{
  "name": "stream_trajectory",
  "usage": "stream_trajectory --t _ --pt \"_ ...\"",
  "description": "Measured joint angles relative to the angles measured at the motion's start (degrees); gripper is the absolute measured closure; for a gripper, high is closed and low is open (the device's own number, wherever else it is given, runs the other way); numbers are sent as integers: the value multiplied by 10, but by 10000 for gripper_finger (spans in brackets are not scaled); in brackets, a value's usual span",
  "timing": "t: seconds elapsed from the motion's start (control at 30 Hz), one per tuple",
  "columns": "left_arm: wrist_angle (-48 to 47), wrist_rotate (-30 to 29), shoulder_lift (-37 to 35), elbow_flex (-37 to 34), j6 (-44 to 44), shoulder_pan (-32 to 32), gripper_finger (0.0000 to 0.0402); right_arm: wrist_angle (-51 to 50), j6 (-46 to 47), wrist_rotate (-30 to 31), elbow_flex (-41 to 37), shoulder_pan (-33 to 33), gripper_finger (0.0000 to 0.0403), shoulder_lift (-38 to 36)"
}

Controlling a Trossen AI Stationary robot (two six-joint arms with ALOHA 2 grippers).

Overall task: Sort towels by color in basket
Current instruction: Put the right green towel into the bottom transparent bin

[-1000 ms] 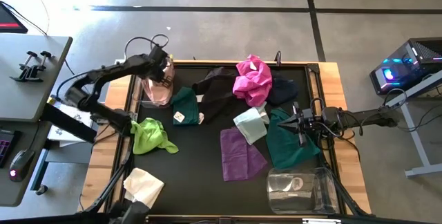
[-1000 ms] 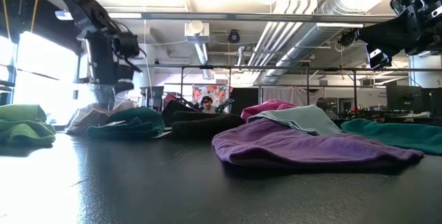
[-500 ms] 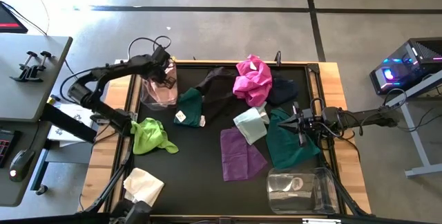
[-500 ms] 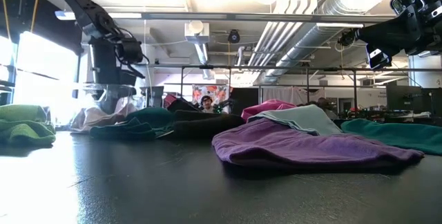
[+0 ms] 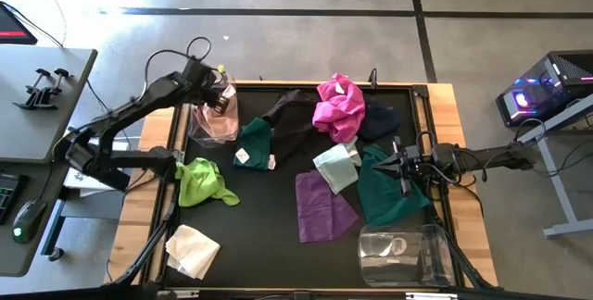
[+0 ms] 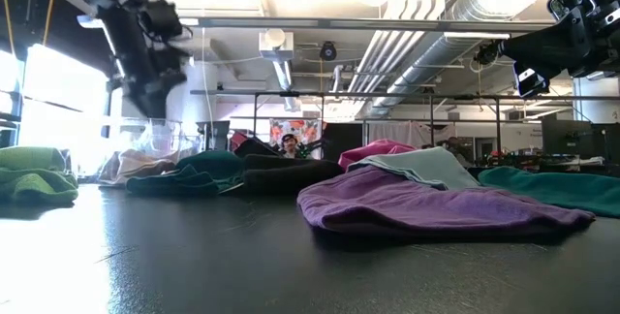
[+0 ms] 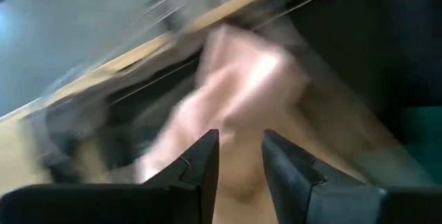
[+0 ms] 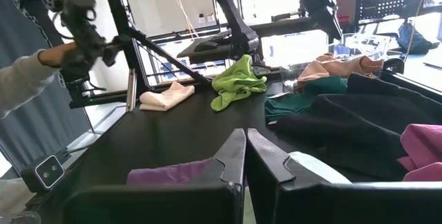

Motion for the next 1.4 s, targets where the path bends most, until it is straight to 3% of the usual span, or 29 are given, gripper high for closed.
stream_trajectory --t 0.13,0.23,0.4,0.53,0.7,0.87,1.17,1.4 --pt "33 111 -30 -1 -16 -60 296 0 0 0 0 0 401 0" --pt "83 140 -36 -14 -29 -137 307 0 0 0 0 0 401 0" --pt "129 128 -15 -31 -55 -262 332 0 0 0 0 0 401 0" --pt "88 38 9 -31 -86 -323 352 0 0 0 0 0 401 0" --pt "-14 -44 42 -30 -134 -335 372 0 0 0 0 0 401 0" --pt "-61 -88 62 -31 -154 -321 388 0 0 0 0 0 401 0" --pt "-61 -97 57 -28 -157 -306 401 0 0 0 0 0 401 0" --pt "-61 -70 36 0 -152 -322 401 0 0 1 0 0 401 0"
